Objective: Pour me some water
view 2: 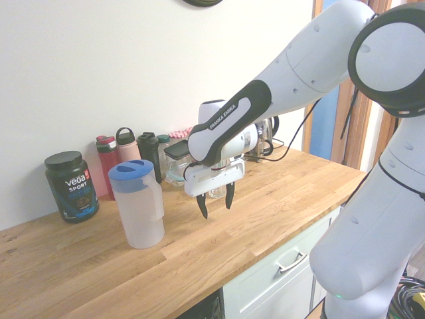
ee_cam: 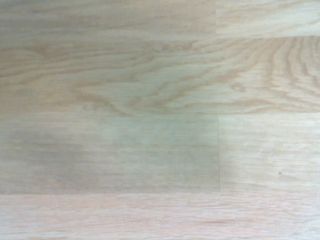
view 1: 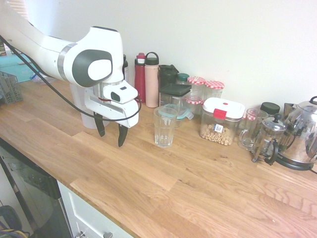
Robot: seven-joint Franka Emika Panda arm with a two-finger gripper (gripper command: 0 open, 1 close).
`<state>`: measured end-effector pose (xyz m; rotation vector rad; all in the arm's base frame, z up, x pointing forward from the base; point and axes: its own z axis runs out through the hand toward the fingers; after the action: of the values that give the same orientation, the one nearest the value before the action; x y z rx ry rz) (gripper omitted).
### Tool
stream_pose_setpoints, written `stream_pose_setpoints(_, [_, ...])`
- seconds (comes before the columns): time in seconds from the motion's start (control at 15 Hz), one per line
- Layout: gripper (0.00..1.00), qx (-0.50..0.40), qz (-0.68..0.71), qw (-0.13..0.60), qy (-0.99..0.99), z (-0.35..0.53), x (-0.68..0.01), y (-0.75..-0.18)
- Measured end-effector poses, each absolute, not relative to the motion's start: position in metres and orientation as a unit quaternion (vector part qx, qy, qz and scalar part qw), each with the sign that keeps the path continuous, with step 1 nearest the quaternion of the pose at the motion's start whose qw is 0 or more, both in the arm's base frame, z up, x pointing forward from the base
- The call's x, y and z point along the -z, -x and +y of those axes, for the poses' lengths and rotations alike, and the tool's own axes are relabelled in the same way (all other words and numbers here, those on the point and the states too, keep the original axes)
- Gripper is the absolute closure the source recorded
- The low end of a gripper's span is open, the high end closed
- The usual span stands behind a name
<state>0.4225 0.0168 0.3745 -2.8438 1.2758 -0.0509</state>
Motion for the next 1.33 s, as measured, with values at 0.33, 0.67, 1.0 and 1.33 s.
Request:
stream_pose_setpoints(0.33, [0.0,0.038,0.385,0.025,0.922,0.023,-0.389,-0.415])
stream_pose_setpoints(0.67, [0.0,0.139,0.303,0.061,0.941,0.079,-0.46,-0.361])
stream_pose_setpoints(1.0, [0.0,0.251,0.255,0.138,0.924,0.144,-0.514,-0.308])
stream_pose_setpoints(1.33, [0.0,0.273,0.243,0.143,0.92,0.186,-0.487,-0.33])
